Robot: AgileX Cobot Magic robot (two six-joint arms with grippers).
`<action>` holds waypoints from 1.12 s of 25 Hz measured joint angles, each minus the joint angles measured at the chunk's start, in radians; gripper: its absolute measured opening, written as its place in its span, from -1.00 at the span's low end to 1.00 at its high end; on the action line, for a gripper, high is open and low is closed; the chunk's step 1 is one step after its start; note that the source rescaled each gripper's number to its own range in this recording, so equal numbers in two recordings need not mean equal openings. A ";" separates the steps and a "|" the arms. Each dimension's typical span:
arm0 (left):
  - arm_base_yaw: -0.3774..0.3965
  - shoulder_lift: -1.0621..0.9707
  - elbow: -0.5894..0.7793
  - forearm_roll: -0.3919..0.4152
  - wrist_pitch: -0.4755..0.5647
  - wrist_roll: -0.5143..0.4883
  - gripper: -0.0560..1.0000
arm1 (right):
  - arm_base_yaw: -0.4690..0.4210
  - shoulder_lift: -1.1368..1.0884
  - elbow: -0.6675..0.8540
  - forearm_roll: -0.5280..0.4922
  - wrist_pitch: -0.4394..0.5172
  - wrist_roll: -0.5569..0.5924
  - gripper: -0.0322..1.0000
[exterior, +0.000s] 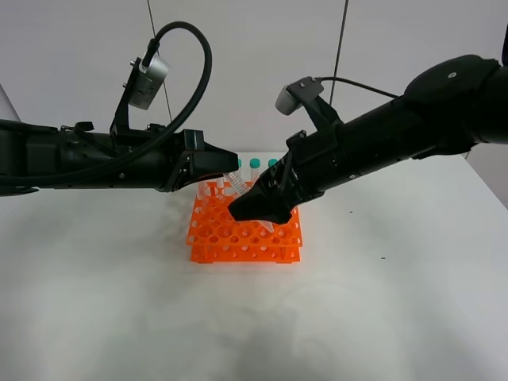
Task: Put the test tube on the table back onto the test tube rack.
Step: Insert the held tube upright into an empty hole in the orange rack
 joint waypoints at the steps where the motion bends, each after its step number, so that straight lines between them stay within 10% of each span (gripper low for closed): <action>1: 0.000 0.000 0.000 0.000 0.000 0.000 -0.87 | 0.000 -0.002 -0.019 -0.035 0.012 0.043 0.92; 8: 0.000 0.000 0.000 0.000 0.000 0.000 -0.87 | 0.000 -0.042 -0.259 -0.459 0.267 0.462 0.96; 14: 0.000 0.000 0.000 0.000 0.000 0.000 -0.87 | -0.030 -0.043 -0.345 -0.778 0.282 0.826 0.96; 28: 0.000 0.000 0.000 0.000 0.000 0.000 -0.87 | -0.365 -0.003 -0.345 -1.003 0.352 1.051 0.96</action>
